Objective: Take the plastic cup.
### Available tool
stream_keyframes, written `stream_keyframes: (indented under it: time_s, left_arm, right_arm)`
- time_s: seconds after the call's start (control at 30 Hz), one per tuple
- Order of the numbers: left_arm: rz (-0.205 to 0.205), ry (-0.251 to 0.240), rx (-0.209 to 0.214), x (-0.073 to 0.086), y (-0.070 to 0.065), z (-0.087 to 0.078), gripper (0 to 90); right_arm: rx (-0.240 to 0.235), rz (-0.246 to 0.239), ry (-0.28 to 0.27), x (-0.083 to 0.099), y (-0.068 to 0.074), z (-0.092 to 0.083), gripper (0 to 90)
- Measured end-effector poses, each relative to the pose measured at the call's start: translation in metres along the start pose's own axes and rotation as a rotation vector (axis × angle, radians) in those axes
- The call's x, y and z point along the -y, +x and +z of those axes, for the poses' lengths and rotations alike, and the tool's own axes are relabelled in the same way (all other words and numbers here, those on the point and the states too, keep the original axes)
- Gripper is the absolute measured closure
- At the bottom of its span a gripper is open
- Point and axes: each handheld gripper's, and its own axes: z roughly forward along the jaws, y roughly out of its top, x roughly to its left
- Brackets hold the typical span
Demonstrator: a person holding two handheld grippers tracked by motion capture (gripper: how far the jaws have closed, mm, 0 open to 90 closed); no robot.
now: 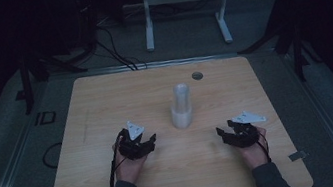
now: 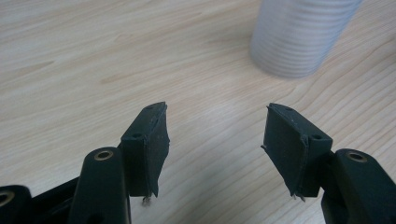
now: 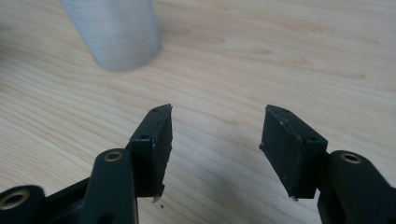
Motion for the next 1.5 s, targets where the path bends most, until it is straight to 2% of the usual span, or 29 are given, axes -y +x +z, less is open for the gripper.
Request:
stream_keyframes:
  time_s: [0.13, 0.2, 0.37, 0.5, 0.6, 0.73, 1.07, 1.5]
  left_arm:
    - [0.004, -0.014, 0.010, -0.006, -0.002, 0.000, 39.7]
    - [0.004, -0.011, 0.017, -0.008, -0.002, 0.000, 40.9]
    - [0.003, -0.015, 0.030, -0.012, -0.003, 0.001, 40.9]
    - [0.008, -0.013, 0.034, -0.015, -0.004, 0.002, 40.9]
    - [0.029, -0.037, 0.037, -0.017, -0.008, 0.004, 40.1]
    - [0.048, -0.032, 0.043, -0.021, -0.011, 0.007, 40.4]
    - [0.044, -0.057, 0.088, -0.028, -0.015, 0.012, 43.5]
    - [0.050, -0.036, 0.107, -0.036, -0.025, 0.022, 39.3]
  right_arm:
    - [-0.011, -0.006, -0.021, -0.006, 0.003, -0.004, 42.7]
    - [-0.012, -0.030, -0.028, -0.011, 0.006, -0.006, 42.7]
    - [-0.026, -0.051, -0.047, -0.021, 0.011, -0.008, 42.6]
    - [-0.037, -0.054, -0.058, -0.027, 0.014, -0.008, 42.3]
    - [-0.046, -0.068, -0.060, -0.034, 0.017, -0.006, 41.2]
    - [-0.053, -0.081, -0.068, -0.041, 0.020, -0.006, 40.8]
    - [-0.070, -0.119, -0.082, -0.057, 0.027, -0.006, 40.2]
    - [-0.099, -0.116, -0.103, -0.075, 0.034, 0.001, 38.9]
